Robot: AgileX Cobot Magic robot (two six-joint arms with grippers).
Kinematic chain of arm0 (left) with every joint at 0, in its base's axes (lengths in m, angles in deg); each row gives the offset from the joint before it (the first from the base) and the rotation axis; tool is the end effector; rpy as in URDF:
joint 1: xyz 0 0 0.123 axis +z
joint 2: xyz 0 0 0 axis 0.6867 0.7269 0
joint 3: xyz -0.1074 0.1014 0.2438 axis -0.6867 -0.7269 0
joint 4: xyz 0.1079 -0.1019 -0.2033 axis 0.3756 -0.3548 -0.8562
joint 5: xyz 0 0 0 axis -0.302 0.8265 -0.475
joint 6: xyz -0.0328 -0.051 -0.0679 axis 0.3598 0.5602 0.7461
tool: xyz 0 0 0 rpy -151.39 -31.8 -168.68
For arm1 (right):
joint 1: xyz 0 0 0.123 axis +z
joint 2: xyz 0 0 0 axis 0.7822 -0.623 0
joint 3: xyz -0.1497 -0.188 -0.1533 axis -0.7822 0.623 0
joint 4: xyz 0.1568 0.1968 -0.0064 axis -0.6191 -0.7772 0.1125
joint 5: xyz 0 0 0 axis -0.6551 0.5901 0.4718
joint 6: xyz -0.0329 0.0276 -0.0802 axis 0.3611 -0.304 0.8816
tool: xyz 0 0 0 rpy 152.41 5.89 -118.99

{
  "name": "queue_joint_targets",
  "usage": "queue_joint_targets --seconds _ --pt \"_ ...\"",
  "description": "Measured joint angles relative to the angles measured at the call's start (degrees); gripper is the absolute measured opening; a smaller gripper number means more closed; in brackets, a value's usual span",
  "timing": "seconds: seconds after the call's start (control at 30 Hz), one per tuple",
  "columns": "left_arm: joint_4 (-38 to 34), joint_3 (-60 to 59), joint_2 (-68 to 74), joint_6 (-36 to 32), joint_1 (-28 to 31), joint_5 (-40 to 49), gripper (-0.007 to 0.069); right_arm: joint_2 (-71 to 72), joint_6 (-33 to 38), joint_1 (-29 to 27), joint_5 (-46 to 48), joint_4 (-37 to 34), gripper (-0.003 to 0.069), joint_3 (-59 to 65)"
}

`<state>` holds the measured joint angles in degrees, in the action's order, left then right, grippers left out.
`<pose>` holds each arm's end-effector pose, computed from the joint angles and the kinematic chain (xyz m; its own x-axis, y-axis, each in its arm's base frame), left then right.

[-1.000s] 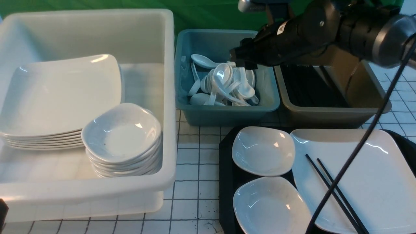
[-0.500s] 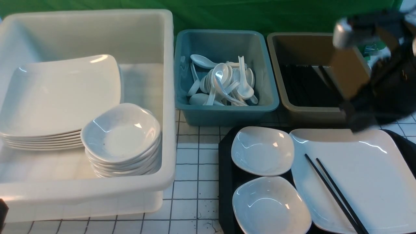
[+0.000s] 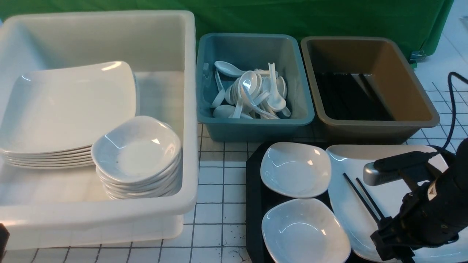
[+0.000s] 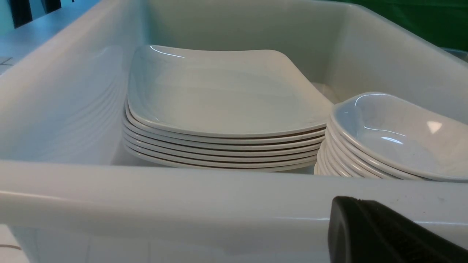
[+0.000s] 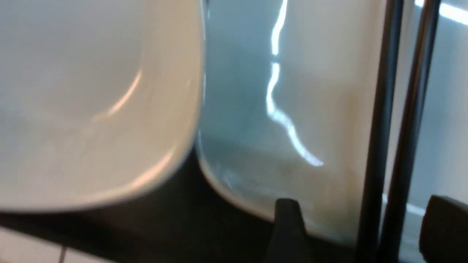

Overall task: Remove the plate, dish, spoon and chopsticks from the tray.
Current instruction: Use the right arm to grab a pair of chopsticks from the plate, then use the right arm to put the chopsticks into the small storage box on the right

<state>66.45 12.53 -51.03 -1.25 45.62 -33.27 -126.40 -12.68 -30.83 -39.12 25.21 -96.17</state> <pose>0.0559 0.0021 0.1920 -0.1237 -0.1263 -0.9843 -0.0531 0.9913 -0.1205 0.2303 0.0904 0.1854 -0.9288 -0.3371 -0.1543 -0.3467 0.9371 0.0396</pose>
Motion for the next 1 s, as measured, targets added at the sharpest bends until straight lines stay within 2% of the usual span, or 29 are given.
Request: queue_joint_targets --seconds 0.33,0.4,0.57,0.8,0.97,1.0 --pt "0.0 0.0 0.0 0.0 0.0 0.0 0.0021 -5.4 -0.1 0.0 -2.8 1.3 0.0436 -0.1" --pt "0.0 0.0 0.0 0.0 0.0 0.0 0.0021 -5.5 -0.1 0.0 -2.8 1.3 0.0378 -0.1" --pt "0.0 0.0 0.0 0.0 0.0 0.0 0.0021 -5.5 0.6 0.0 -1.7 1.3 0.0111 -0.1" --pt "0.0 0.0 0.0 0.0 0.0 0.0 0.0021 -0.7 1.8 0.0 7.3 1.4 0.0118 -5.4" --pt "0.0 0.0 0.0 0.0 0.0 0.0 0.0021 2.9 1.9 0.0 8.0 1.6 0.0118 -14.3" --pt "0.0 0.0 0.0 0.0 0.0 0.0 0.0021 2.8 1.9 0.0 6.9 2.6 0.0118 -19.2"
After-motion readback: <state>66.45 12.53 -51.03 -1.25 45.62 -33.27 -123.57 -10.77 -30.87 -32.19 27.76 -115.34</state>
